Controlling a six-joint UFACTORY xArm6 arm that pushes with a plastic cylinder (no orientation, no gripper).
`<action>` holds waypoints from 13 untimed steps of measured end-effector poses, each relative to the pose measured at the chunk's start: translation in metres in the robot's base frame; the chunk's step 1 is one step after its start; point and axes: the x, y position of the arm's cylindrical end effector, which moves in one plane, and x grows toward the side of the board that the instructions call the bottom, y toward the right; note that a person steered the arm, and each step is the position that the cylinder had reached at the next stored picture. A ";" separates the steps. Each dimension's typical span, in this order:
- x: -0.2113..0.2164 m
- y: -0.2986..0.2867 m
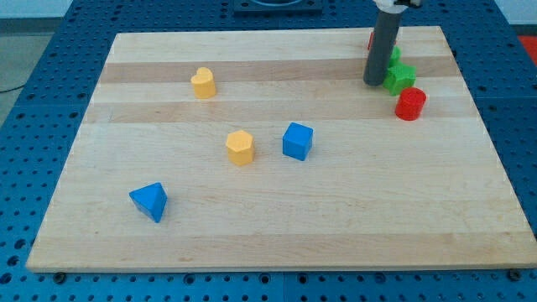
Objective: Move the red circle closer to the green star
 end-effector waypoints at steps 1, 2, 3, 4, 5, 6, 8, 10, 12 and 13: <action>0.013 -0.040; 0.067 -0.062; 0.117 -0.013; 0.104 0.062; 0.077 0.096; 0.057 0.088; 0.083 0.097; 0.096 0.077; 0.086 0.057; 0.086 0.050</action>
